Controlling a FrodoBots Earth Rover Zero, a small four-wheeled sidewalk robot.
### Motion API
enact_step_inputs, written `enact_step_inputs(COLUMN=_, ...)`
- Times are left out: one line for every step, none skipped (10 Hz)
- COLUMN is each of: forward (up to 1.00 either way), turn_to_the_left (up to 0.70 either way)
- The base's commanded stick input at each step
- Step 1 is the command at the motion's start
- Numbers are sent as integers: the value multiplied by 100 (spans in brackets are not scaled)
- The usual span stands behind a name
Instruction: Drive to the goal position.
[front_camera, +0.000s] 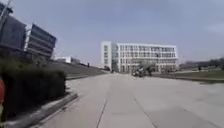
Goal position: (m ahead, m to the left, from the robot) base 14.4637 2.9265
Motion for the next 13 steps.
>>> enact_step_inputs(forward=85, turn_to_the_left=0)
enact_step_inputs(forward=85, turn_to_the_left=0)
enact_step_inputs(forward=85, turn_to_the_left=0)
enact_step_inputs(forward=85, turn_to_the_left=0)
enact_step_inputs(forward=85, turn_to_the_left=0)
enact_step_inputs(forward=85, turn_to_the_left=0)
enact_step_inputs(forward=85, turn_to_the_left=0)
enact_step_inputs(forward=85, turn_to_the_left=0)
enact_step_inputs(forward=85, turn_to_the_left=0)
enact_step_inputs(forward=85, turn_to_the_left=0)
enact_step_inputs(forward=85, turn_to_the_left=0)
enact_step_inputs(forward=85, turn_to_the_left=0)
enact_step_inputs(forward=85, turn_to_the_left=0)
